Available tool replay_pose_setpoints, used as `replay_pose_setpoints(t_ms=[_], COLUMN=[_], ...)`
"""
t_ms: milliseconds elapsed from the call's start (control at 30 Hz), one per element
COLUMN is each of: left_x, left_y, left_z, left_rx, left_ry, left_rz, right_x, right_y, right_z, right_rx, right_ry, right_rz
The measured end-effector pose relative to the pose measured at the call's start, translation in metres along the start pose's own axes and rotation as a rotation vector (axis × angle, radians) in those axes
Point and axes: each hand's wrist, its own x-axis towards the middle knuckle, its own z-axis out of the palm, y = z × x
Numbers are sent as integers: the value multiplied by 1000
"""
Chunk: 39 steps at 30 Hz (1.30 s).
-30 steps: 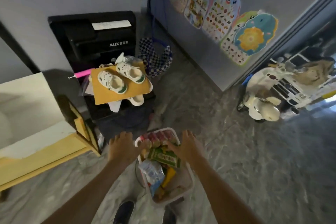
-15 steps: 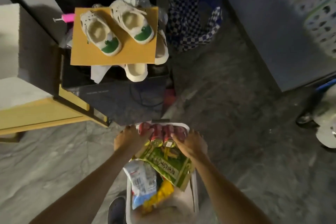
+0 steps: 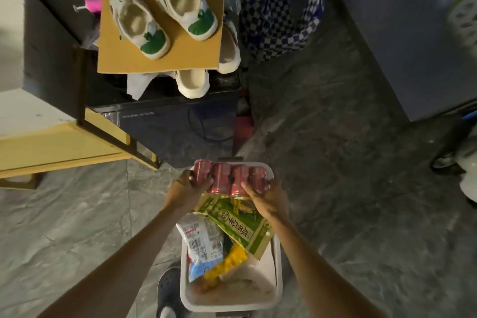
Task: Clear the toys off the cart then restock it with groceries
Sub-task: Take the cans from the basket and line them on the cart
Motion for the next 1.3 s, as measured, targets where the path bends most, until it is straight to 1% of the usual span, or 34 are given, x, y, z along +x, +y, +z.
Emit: replay_pose_setpoints(t_ms=[133, 200, 267, 367, 500, 667, 800, 967, 1133, 1300], left_x=[-35, -60, -89, -131, -187, -249, -292, -325, -348, -351], left_y=[-1, 7, 18, 25, 18, -5, -43, -106, -176, -229], left_z=[-35, -61, -89, -136, -208, -302, -377, -462, -532, -572], left_rx=[-204, -256, -251, -254, -332, -364, -401, -408, -423, -455], left_ry=[-1, 15, 59, 126, 227, 414, 571, 721, 789, 806], left_rz=[100, 168, 239, 292, 303, 330, 357, 372, 345, 297], right_x=[-62, -85, -111, -154, -212, -287, -341, -400, -452, -476], right_y=[-36, -44, -57, -86, -137, -214, -279, -351, -409, -450], right_z=[-39, -51, -64, -83, -98, -94, -60, 11, 82, 135], right_rx=[97, 160, 215, 232, 205, 191, 189, 256, 256, 209], right_ry=[-9, 18, 33, 49, 90, 66, 89, -16, -73, -113], right_rz=[-116, -185, -250, -360, -518, -698, -855, -936, -1019, -1081])
